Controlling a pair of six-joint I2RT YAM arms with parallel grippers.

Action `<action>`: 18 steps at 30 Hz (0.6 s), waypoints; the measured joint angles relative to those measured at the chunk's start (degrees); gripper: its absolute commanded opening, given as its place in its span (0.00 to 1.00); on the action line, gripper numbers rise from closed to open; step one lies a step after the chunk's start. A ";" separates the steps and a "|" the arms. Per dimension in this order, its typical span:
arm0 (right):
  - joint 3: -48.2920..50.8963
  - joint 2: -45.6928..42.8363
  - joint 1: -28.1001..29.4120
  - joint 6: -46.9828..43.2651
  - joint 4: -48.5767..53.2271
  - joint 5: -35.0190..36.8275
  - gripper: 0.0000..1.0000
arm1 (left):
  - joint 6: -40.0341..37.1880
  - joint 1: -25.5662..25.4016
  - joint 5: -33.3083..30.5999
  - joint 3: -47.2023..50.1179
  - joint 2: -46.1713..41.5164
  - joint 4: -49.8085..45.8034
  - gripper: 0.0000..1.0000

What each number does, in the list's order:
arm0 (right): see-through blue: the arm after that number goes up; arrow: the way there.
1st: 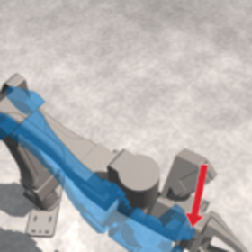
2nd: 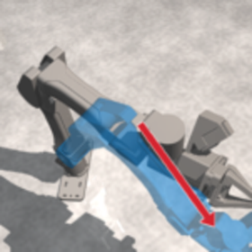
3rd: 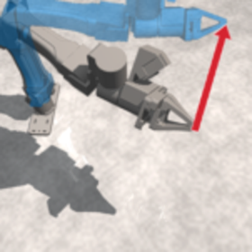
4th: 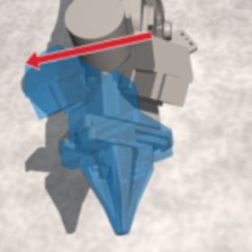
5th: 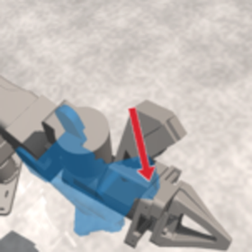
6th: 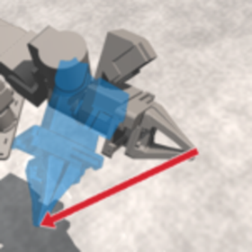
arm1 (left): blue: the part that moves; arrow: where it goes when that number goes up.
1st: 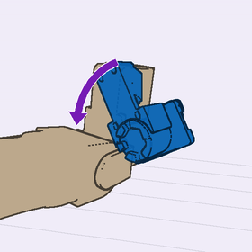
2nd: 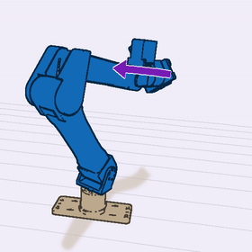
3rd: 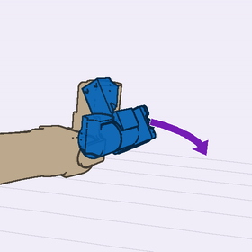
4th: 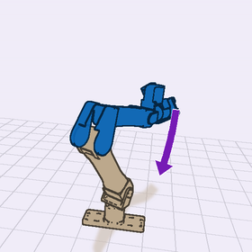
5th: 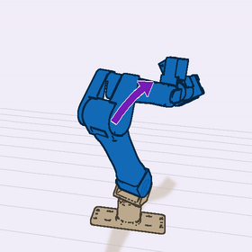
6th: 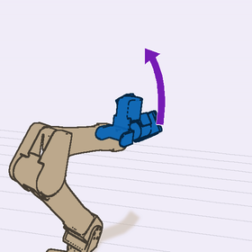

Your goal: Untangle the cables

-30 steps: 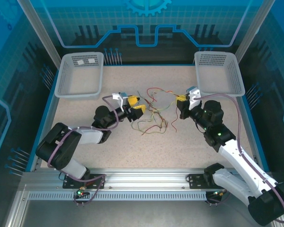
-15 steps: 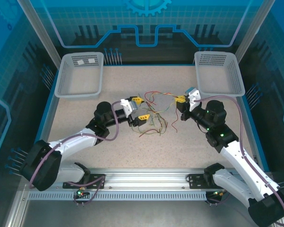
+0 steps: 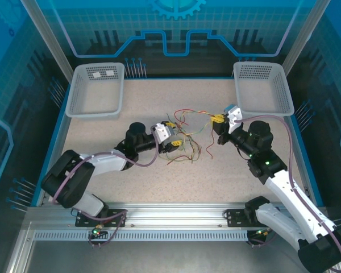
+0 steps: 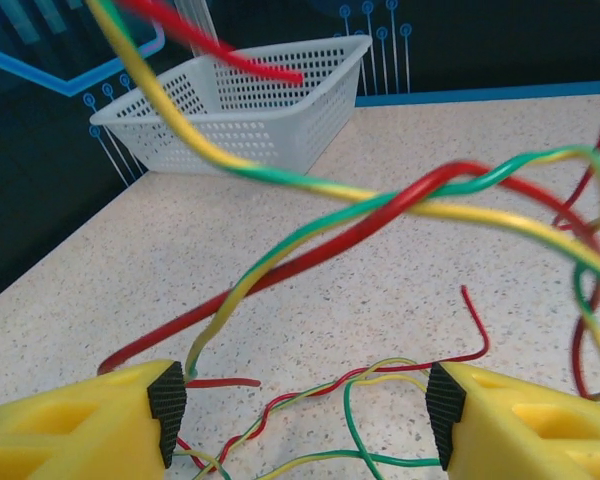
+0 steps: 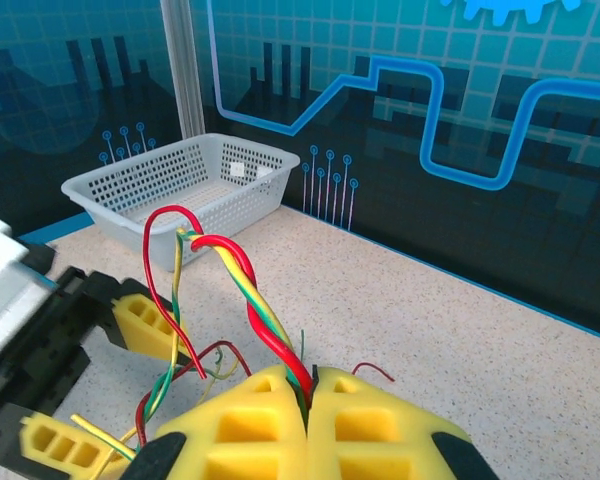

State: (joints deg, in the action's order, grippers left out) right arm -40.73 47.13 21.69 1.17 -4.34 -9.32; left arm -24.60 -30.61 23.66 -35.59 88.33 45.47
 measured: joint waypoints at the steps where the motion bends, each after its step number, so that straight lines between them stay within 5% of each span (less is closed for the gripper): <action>1: 0.00 0.00 0.00 0.24 -0.17 0.00 0.00 | 0.04 0.00 -0.33 -0.31 1.40 1.55 0.63; 6: 0.02 0.61 0.00 1.11 -0.52 -0.17 0.00 | 1.33 0.00 -1.90 -0.39 7.28 11.72 0.55; 18: 1.84 2.38 -0.42 2.69 -3.26 1.95 0.00 | 5.18 -0.74 -5.79 -0.42 9.66 24.79 0.56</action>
State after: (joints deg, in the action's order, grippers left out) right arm -38.89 49.52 21.28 3.86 -7.60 -7.38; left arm -19.42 -31.35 17.87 -36.01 98.00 70.26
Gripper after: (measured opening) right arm 0.054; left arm 0.566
